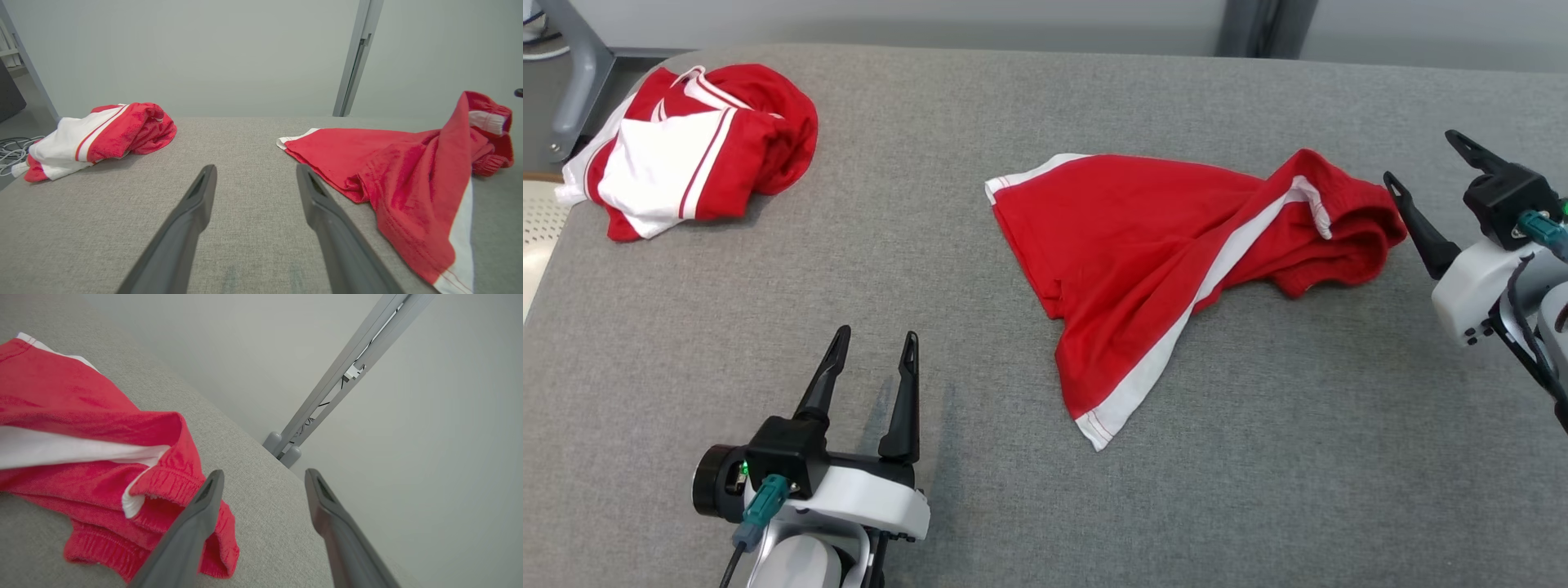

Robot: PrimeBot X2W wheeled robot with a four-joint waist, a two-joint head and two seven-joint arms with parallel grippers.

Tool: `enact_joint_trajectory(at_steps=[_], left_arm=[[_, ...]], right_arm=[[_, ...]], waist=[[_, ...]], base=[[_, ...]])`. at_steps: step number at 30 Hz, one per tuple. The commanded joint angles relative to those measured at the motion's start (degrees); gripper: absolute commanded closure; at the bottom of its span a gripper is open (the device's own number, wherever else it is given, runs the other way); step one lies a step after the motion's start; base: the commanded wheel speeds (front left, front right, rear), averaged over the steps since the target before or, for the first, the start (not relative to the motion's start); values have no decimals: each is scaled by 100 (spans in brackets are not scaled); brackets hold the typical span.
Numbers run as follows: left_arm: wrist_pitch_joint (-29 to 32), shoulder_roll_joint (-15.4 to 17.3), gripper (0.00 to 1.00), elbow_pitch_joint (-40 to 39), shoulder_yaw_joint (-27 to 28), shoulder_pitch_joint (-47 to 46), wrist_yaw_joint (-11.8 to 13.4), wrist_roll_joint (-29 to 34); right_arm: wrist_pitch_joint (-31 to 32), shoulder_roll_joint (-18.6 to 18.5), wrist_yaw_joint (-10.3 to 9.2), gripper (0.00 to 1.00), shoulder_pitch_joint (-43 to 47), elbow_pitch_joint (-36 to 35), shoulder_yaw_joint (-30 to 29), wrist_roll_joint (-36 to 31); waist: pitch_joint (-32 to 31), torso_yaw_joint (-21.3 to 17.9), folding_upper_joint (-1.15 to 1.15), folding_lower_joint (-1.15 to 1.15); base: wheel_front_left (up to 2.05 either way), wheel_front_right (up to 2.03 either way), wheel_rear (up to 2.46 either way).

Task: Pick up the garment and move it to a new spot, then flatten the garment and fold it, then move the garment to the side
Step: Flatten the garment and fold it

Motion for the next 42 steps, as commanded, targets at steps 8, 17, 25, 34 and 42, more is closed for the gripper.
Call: enact_joint_trajectory(at_steps=[8,17,25,34,42], left_arm=[[-11,23,0,30,49,111,-75,81],[-11,22,0,36,23,65,-148,142],[-11,22,0,4,8,-20,-103,82],[-11,22,0,-39,24,-48,-40,33],[-11,22,0,-47,100,25,-12,49]], right_arm=[[-2,-25,-1,0,1016,-948,-604,91],[-2,348,-1,0,1598,-1022,-637,186],[-2,531,0,0,1167,-387,-715,202],[-2,597,-1,100,793,118,-713,379],[-2,544,-1,100,993,-377,-487,1280]], waist=[[-255,-211,0,0],[-160,-69,0,0],[19,243,0,0],[121,402,0,0],[36,102,0,0]], base=[[0,0,0],[0,0,0],[0,0,0],[0,0,0],[0,0,0]])
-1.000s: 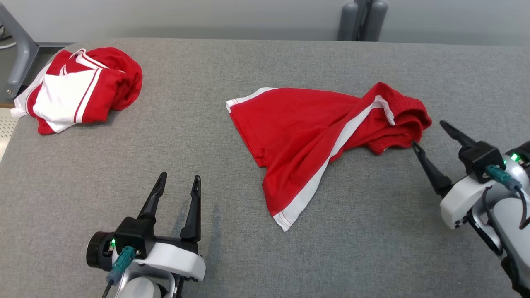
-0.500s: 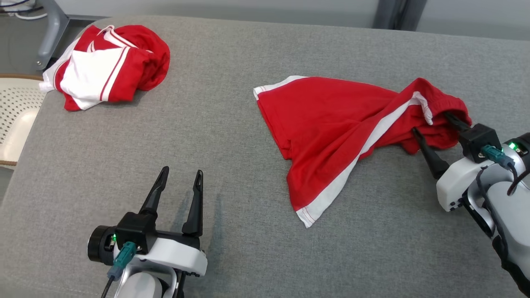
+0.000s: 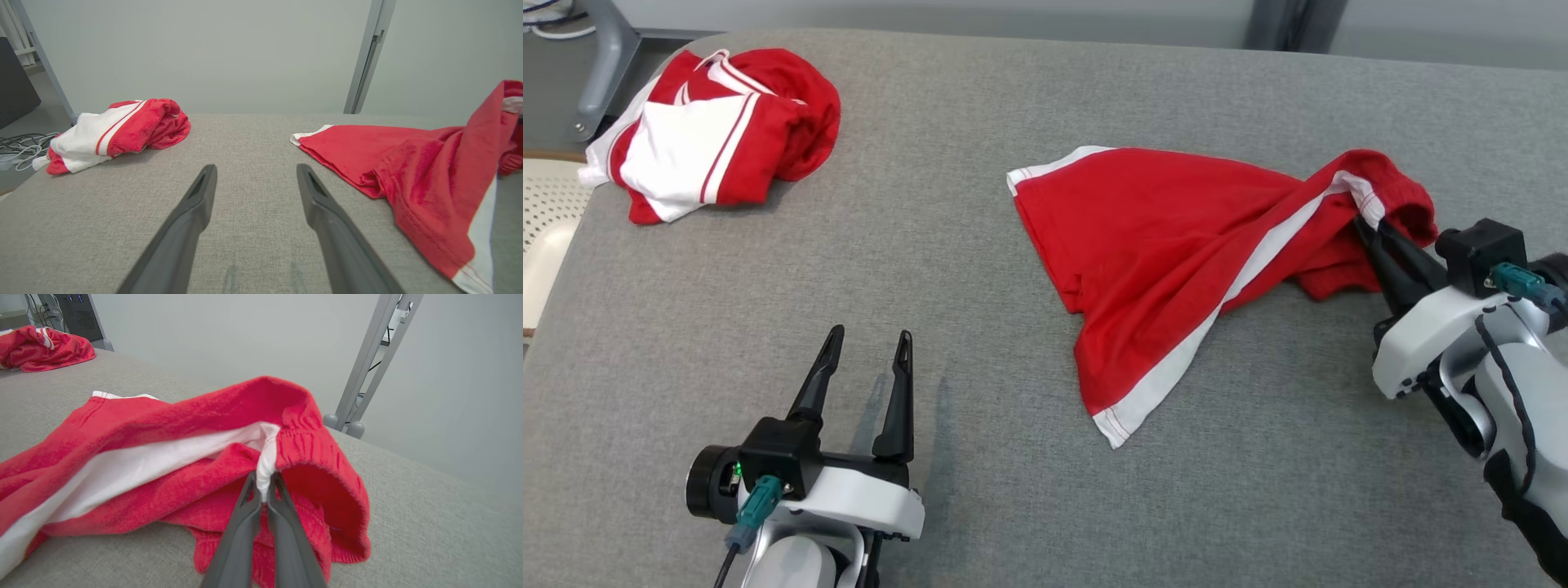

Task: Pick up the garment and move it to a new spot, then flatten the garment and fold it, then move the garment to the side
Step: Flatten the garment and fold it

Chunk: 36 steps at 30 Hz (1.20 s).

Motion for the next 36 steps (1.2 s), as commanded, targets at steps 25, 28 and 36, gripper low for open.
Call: enact_joint_trajectory(at_steps=[25,28,36], left_arm=[[-11,21,0,59,94,77,-77,48],[-11,21,0,56,95,60,-87,64],[-11,21,0,69,164,36,-106,122]], right_arm=[[1758,-2334,1,100,1589,-2656,1170,3435],[1544,-2259,0,100,1661,-2423,1207,3608],[792,-1946,1,91,1679,-1559,1273,3930]], waist=[[-358,-915,0,0],[-323,-864,0,0],[-310,-849,0,0]], base=[[0,0,0],[0,0,0],[0,0,0]])
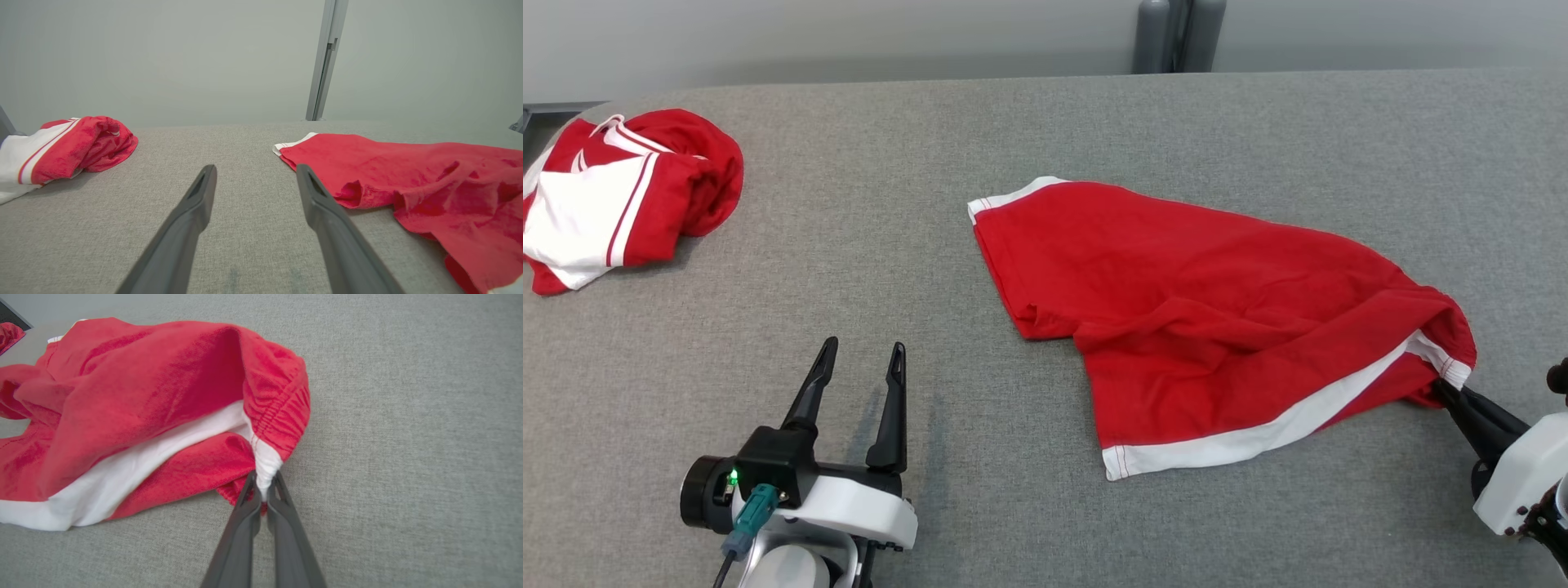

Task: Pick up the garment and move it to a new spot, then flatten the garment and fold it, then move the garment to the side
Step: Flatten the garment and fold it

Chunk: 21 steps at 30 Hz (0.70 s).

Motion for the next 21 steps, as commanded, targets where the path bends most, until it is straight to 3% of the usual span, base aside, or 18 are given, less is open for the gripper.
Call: enact_joint_trajectory(at_steps=[1,2,3,14,17,21], left_arm=[[-11,21,0,-3,17,-60,-27,44],[-11,21,0,-4,12,-60,-31,45],[-11,22,0,-4,10,-64,-38,52],[-11,21,0,-46,-19,18,-45,61],[-11,21,0,-58,-40,74,-45,51],[-11,21,0,-88,-76,107,-62,32]], right_arm=[[-124,53,1,77,28,108,-3,72],[-198,93,0,44,15,194,11,93],[-273,124,1,2,2,242,42,111],[-808,178,1,0,105,224,55,-136],[-842,144,1,0,210,86,-163,-306],[-837,227,1,0,399,-168,-957,-760]], waist=[[-14,-14,0,0],[-24,-26,0,0],[-35,-39,0,0],[-274,-259,0,0],[-398,-313,0,0],[-573,-373,0,0]], base=[[0,0,0],[0,0,0],[0,0,0],[0,0,0],[0,0,0],[0,0,0]])
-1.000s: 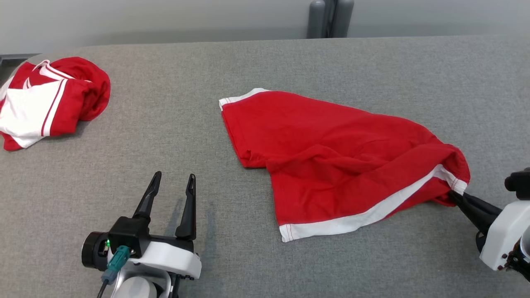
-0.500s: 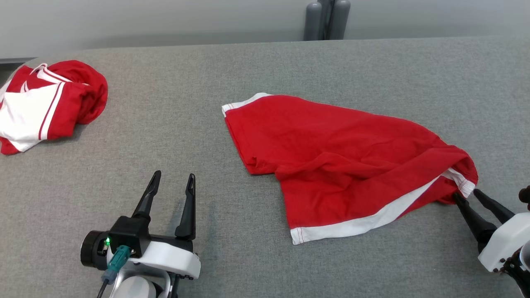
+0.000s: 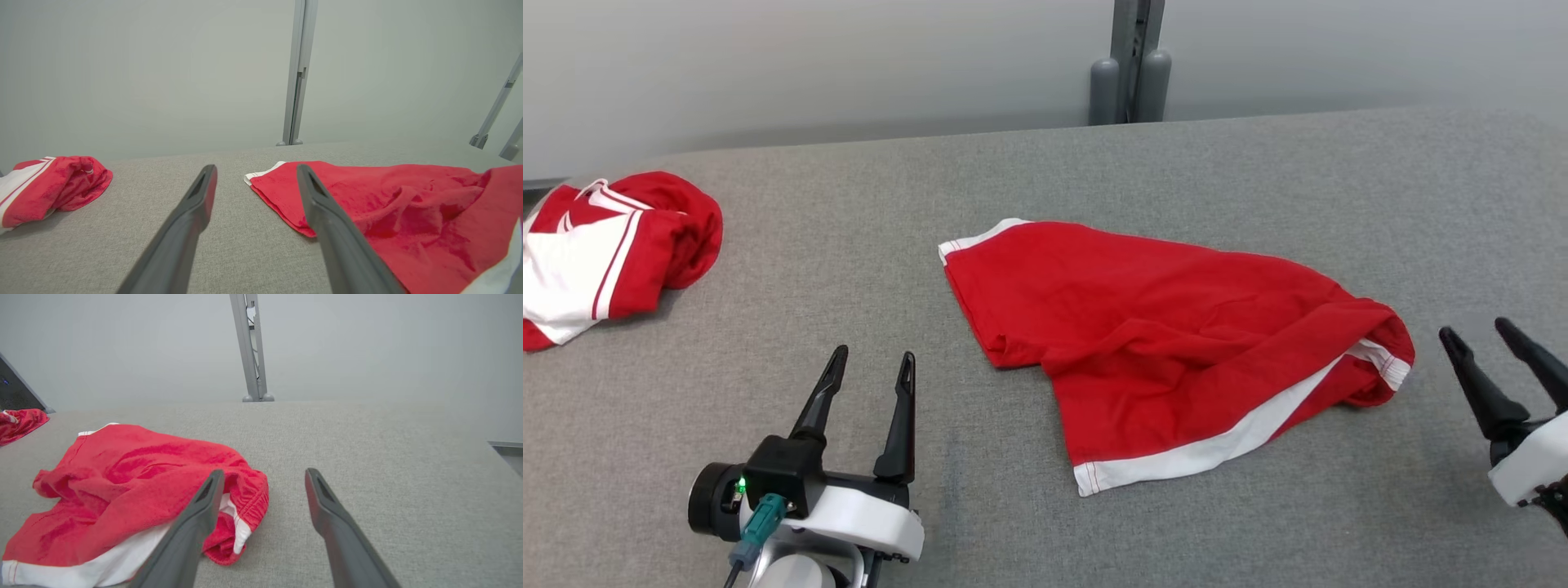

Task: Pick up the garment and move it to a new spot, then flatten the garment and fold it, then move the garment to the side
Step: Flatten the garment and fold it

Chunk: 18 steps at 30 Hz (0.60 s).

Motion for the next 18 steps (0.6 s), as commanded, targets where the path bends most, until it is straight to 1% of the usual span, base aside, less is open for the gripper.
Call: enact_joint_trajectory(at_steps=[1,4,5,6,10,14,18], left_arm=[[-11,21,0,-22,-19,22,-30,-8],[-11,22,0,-34,-61,81,-13,-29],[-11,22,0,-34,-61,81,-13,-29],[-11,22,0,-29,-93,126,-7,-46],[-11,22,0,-14,-149,156,-22,-59],[-11,22,0,4,-167,246,-22,-75],[-11,22,0,18,-168,289,-20,-74]], right_arm=[[-27,74,1,0,165,-66,-295,-244],[-29,341,1,0,332,-229,-1131,-925],[-29,341,1,0,332,-229,-1131,-925],[-29,645,1,0,472,-377,-1662,-1444],[-30,1355,1,0,735,-839,-2671,-2498],[-30,2050,1,0,1029,-1364,-3336,-3379],[-29,2625,1,0,1319,-1697,-3663,-3863]], waist=[[-115,-41,0,0],[-247,-51,0,0],[-247,-51,0,0],[-326,-43,0,0],[-456,26,0,0],[-553,145,0,0],[-636,265,0,0]], base=[[0,0,0],[0,0,0],[0,0,0],[0,0,0],[0,0,0],[0,0,0],[0,0,0]])
